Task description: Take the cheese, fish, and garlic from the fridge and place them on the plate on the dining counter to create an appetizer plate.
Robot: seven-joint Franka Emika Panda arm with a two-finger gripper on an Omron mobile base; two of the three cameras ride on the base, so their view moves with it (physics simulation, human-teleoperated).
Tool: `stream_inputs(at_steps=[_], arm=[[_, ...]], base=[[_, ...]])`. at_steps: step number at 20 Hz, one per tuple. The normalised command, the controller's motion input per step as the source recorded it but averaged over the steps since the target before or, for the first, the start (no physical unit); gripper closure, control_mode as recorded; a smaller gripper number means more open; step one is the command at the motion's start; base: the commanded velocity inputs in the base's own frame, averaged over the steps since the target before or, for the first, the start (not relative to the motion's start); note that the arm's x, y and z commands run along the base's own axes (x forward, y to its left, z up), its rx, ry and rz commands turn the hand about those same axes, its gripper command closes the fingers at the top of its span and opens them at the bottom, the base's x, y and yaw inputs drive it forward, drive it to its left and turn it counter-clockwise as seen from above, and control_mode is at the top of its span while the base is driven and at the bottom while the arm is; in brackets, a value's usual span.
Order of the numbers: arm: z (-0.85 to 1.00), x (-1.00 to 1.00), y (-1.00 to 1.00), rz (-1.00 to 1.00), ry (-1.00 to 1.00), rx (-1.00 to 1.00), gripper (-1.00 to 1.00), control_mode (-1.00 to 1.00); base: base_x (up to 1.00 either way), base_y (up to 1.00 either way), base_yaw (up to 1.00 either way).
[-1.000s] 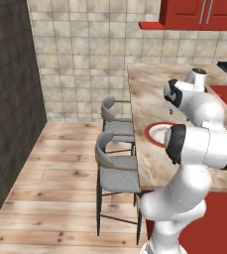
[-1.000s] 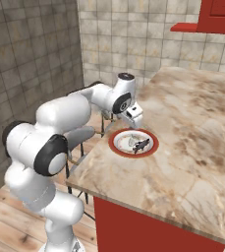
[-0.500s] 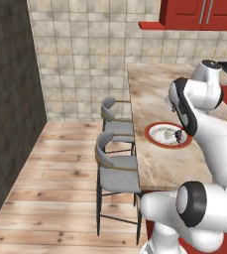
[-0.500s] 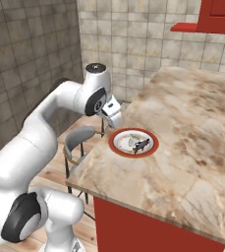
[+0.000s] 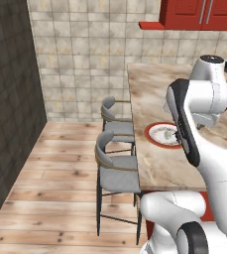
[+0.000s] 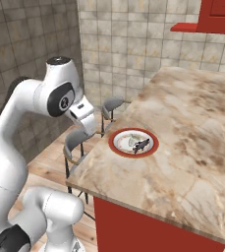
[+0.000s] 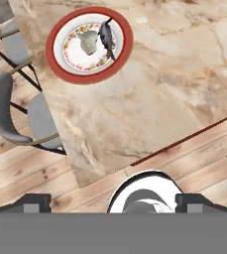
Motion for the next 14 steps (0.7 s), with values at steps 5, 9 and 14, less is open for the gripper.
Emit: stream_inputs(at_steps=[5, 9, 14], arm=[[0.06, -0.71, 0.2, 0.01, 0.25, -0.09, -1.0, -1.0], [0.0, -0.43, 0.27, 0.04, 0.09, -0.03, -1.0, -1.0], [0.0, 0.0, 0.0, 0.0, 0.0, 0.0, -1.0, 1.0]], base=[[0.0, 0.0, 0.0], [0.0, 0.0, 0.0], [-0.48, 0.08, -0.01]])
